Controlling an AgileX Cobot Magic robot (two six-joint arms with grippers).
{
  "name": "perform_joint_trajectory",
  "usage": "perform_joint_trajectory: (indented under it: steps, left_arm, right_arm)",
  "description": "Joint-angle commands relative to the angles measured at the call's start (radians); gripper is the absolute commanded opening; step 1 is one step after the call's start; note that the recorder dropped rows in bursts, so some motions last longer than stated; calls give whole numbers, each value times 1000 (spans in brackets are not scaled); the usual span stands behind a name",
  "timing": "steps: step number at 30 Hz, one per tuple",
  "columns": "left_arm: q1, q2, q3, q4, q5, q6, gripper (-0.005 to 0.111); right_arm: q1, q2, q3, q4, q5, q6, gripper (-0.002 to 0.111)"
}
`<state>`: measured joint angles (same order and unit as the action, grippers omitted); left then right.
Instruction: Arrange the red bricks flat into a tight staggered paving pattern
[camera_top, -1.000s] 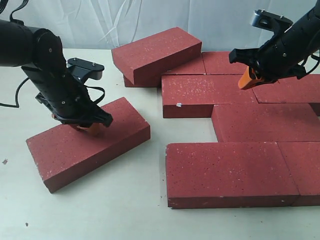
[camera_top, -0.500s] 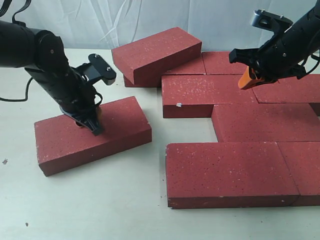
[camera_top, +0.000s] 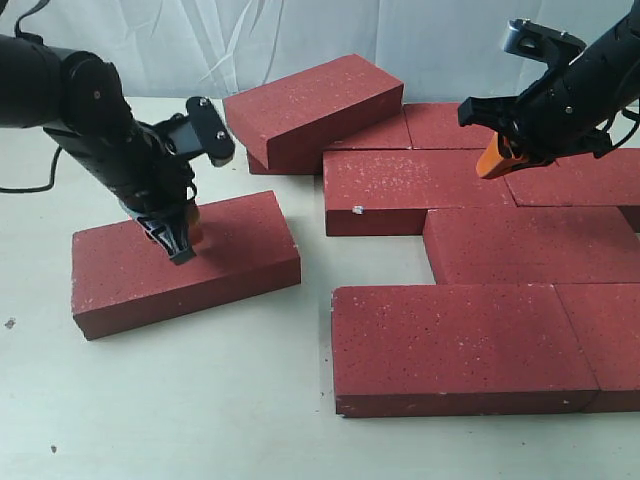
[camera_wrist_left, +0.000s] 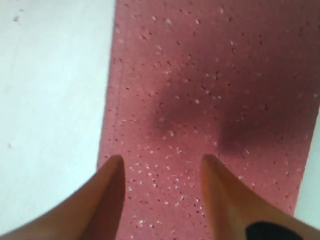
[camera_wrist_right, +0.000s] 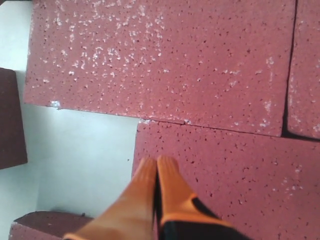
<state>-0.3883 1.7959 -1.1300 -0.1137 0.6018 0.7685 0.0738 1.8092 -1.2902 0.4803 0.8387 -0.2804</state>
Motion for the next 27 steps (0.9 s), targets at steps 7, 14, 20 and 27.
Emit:
perform_joint_trajectory:
  steps: [7, 14, 20, 27]
  left_arm:
    - [-5, -94, -78, -9, 74, -562, 46]
    - [-5, 5, -78, -23, 155, -671, 46]
    - [-5, 89, -78, -28, 155, -684, 46]
    - [-5, 136, -78, 71, 156, -471, 46]
  right_arm:
    - [-2, 0, 2, 3, -19, -6, -1]
    - [-2, 0, 2, 3, -19, -6, -1]
    - [-2, 0, 2, 3, -19, -6, -1]
    - [-2, 0, 2, 3, -19, -6, -1]
